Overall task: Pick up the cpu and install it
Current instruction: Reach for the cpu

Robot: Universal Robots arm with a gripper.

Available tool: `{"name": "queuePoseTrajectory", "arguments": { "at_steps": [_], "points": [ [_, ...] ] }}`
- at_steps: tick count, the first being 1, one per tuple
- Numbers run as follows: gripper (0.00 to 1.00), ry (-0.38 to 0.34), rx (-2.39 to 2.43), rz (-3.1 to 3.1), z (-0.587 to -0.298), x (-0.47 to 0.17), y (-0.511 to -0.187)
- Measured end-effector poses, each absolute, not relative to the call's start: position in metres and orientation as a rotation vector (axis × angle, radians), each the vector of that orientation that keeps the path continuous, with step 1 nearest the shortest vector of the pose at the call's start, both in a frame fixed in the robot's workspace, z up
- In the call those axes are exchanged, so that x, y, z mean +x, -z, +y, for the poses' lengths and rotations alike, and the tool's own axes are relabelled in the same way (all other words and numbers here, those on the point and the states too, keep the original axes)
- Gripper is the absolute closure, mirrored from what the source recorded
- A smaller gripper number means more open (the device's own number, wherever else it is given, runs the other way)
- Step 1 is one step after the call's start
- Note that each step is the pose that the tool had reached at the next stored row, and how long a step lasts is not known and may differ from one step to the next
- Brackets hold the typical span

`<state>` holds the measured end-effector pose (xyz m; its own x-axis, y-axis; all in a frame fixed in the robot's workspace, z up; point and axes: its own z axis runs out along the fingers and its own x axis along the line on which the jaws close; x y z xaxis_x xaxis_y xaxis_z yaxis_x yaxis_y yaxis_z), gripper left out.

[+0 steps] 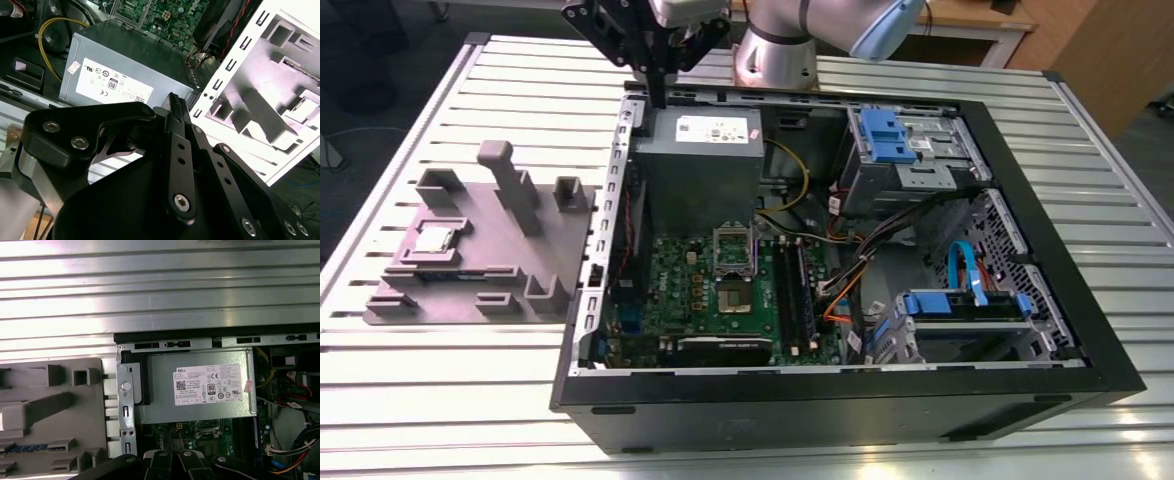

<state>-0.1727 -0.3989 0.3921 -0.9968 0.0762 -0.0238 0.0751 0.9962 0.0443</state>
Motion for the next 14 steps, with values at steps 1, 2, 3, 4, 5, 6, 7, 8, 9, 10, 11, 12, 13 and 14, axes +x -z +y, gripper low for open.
{"name": "queuePoseTrajectory", "arguments": {
  "at_steps": [1, 2, 3, 4, 5, 6, 7, 8, 9, 10, 11, 12, 13, 14],
  "points": [
    [0.9, -0.068, 0.118, 3.113, -0.3989, -0.1729, -0.3921],
    [0.9, -0.068, 0.118, 3.113, -0.3989, -0.1731, -0.3921],
    [0.9, -0.068, 0.118, 3.113, -0.3989, -0.1734, -0.3921],
    [0.9, -0.068, 0.118, 3.113, -0.3989, -0.1736, -0.3921],
    [0.9, -0.068, 0.118, 3.113, -0.3989, -0.1738, -0.3921],
    [0.9, -0.068, 0.118, 3.113, -0.3989, -0.1741, -0.3921],
    [0.9, -0.068, 0.118, 3.113, -0.3989, -0.1743, -0.3921],
    [0.9, -0.068, 0.118, 3.113, -0.3989, -0.1746, -0.3921],
    [0.9, -0.068, 0.118, 3.113, -0.3989, -0.1748, -0.3921],
    [0.9, -0.068, 0.118, 3.113, -0.3989, -0.1751, -0.3921],
    [0.9, -0.068, 0.118, 3.113, -0.3989, -0.1753, -0.3921],
    [0.9, -0.068, 0.118, 3.113, -0.3989, -0.1756, -0.3921],
    [0.9, -0.068, 0.118, 3.113, -0.3989, -0.1759, -0.3921],
    [0.9, -0.068, 0.118, 3.113, -0.3989, -0.1761, -0.3921]
  ]
}}
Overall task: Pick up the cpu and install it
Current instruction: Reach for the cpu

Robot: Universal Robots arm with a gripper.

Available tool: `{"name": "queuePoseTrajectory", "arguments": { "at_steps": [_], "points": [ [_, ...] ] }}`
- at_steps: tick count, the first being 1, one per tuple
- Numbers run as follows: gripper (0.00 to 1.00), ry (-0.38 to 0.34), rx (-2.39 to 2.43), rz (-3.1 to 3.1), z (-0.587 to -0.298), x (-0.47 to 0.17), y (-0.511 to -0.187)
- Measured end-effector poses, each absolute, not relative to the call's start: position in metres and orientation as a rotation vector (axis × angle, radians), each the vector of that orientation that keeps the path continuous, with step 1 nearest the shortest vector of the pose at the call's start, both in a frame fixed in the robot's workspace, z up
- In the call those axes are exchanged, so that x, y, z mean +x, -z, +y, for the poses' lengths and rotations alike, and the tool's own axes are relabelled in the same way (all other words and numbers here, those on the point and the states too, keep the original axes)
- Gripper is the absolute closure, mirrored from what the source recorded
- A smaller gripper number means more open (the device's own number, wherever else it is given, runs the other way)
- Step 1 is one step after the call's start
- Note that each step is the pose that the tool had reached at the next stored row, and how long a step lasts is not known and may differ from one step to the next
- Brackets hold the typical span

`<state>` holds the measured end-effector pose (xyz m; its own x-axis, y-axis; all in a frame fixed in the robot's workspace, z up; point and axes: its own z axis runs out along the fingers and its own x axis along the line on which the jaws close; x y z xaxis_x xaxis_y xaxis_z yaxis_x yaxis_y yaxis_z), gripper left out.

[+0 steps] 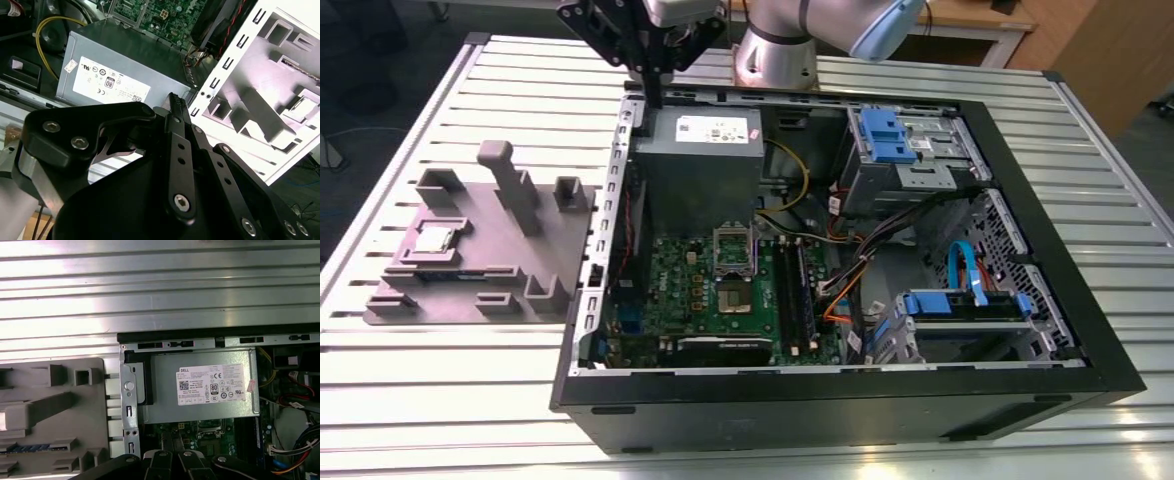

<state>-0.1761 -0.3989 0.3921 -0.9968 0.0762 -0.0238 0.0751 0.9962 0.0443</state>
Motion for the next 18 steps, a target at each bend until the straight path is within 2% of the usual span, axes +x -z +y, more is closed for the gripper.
{"name": "queuePoseTrajectory", "arguments": {
  "at_steps": [18],
  "points": [
    [0.9, -0.068, 0.118, 3.113, -0.3989, -0.1804, -0.3921]
  ]
}}
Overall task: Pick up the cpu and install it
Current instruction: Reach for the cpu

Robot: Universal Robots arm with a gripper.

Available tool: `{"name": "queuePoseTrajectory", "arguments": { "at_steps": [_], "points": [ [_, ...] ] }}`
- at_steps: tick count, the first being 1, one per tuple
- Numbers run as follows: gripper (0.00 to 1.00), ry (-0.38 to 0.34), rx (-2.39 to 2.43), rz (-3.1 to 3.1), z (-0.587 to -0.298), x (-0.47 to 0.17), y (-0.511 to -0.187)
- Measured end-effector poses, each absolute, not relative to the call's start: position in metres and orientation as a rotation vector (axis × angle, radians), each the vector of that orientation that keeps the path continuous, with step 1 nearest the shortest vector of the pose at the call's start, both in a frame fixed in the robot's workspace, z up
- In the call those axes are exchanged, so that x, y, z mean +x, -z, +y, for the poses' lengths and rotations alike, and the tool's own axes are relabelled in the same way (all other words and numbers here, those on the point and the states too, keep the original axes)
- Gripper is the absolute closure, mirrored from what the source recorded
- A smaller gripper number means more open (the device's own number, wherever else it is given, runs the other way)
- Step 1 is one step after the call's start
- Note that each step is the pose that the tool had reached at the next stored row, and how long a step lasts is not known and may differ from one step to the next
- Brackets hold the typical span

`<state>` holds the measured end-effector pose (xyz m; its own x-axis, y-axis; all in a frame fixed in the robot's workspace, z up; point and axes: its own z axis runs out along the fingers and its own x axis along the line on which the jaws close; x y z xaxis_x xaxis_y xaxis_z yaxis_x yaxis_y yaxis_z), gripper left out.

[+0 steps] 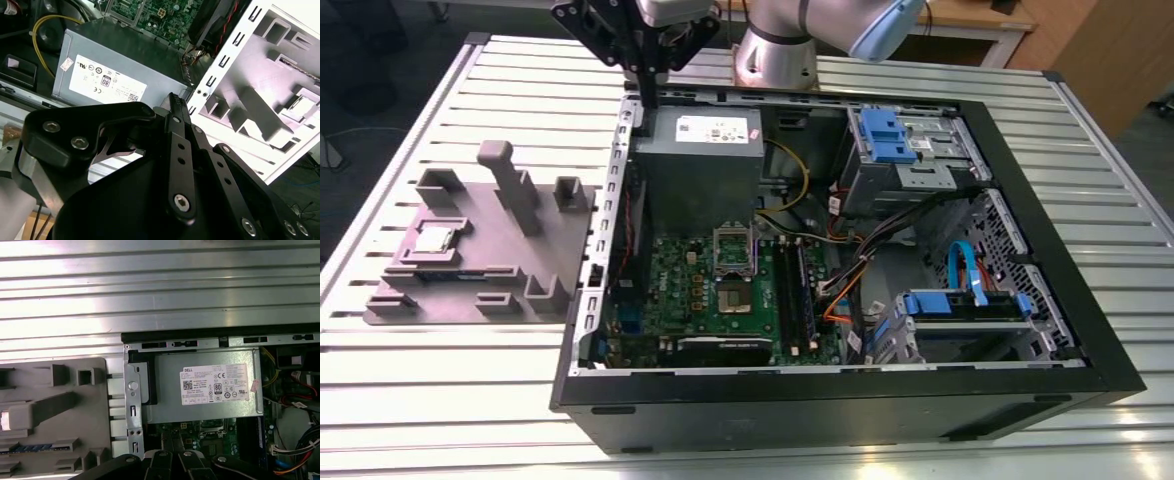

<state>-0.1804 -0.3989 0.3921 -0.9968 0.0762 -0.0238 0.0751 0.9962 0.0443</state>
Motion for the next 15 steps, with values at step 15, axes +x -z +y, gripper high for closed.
{"name": "queuePoseTrajectory", "arguments": {
  "at_steps": [15],
  "points": [
    [0.9, -0.068, 0.118, 3.113, -0.399, -0.1847, -0.3921]
  ]
}}
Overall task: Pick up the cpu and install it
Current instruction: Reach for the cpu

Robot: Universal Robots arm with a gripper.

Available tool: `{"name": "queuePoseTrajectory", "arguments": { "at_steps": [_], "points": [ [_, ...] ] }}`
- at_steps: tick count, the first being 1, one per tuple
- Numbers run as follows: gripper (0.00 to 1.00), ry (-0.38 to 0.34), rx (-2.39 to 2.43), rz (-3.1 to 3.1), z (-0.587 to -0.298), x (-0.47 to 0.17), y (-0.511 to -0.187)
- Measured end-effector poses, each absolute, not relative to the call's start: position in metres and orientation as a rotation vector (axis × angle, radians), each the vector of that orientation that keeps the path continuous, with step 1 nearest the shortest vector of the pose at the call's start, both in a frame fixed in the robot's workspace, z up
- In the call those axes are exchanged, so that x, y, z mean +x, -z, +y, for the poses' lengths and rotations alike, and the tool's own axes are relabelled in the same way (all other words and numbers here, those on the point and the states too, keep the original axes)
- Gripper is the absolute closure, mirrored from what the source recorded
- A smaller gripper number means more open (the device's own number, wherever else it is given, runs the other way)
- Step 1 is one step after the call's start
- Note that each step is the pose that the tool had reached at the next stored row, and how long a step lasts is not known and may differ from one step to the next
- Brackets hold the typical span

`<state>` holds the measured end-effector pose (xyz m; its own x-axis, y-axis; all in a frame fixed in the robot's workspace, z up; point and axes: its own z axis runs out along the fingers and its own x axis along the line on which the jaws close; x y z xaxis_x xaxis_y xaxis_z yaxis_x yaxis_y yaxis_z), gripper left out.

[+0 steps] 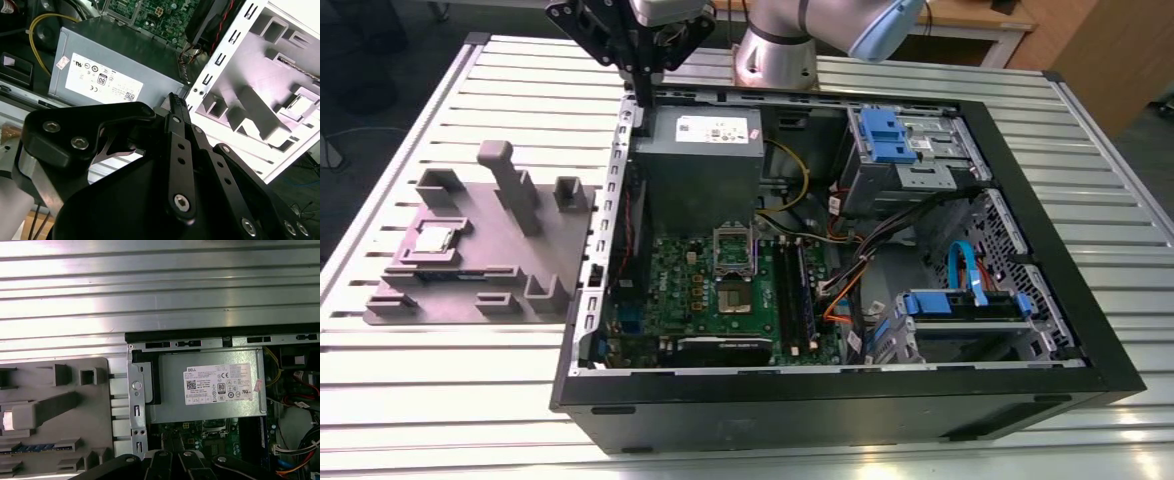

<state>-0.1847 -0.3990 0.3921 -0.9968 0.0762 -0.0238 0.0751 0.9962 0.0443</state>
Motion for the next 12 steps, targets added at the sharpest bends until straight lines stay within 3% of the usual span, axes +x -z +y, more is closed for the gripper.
{"name": "queuePoseTrajectory", "arguments": {
  "at_steps": [12],
  "points": [
    [0.9, -0.068, 0.118, 3.113, -0.3989, -0.19, -0.3921]
  ]
}}
